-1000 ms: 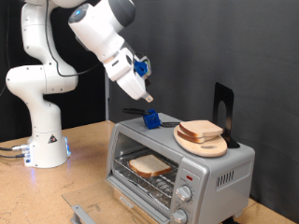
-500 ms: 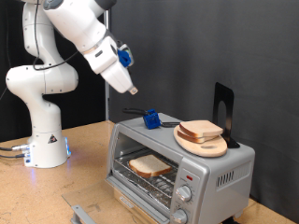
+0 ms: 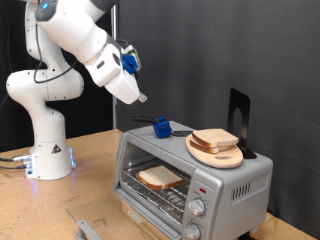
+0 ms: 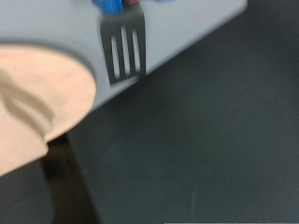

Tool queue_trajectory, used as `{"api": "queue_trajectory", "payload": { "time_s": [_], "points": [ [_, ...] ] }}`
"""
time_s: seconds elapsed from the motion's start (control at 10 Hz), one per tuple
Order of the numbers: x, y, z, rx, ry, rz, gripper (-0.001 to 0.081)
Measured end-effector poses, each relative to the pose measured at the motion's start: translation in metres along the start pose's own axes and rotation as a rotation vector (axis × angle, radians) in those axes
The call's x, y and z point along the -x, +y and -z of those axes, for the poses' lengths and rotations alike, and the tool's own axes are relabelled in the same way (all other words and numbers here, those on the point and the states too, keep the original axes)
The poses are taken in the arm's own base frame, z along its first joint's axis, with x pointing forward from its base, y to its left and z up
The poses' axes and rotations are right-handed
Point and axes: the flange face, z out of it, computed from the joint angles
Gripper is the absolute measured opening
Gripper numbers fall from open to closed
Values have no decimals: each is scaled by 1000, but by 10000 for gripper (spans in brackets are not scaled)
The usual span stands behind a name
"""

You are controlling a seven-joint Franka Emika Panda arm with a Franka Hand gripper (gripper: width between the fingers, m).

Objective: Make a piece of toast with the oven

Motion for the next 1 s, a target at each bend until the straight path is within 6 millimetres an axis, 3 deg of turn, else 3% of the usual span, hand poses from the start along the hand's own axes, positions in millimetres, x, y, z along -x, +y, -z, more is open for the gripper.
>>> {"api": "queue_trajectory", "payload": {
  "time_s": [0.2, 0.4, 0.6, 1.0],
  "points": [
    [1, 3, 23, -48, 153, -159, 682],
    [14, 10, 38, -32, 284, -200, 682],
    [20, 11, 30, -3, 153, -257, 682],
    [29, 30, 37, -1, -107, -680, 682]
  ]
}}
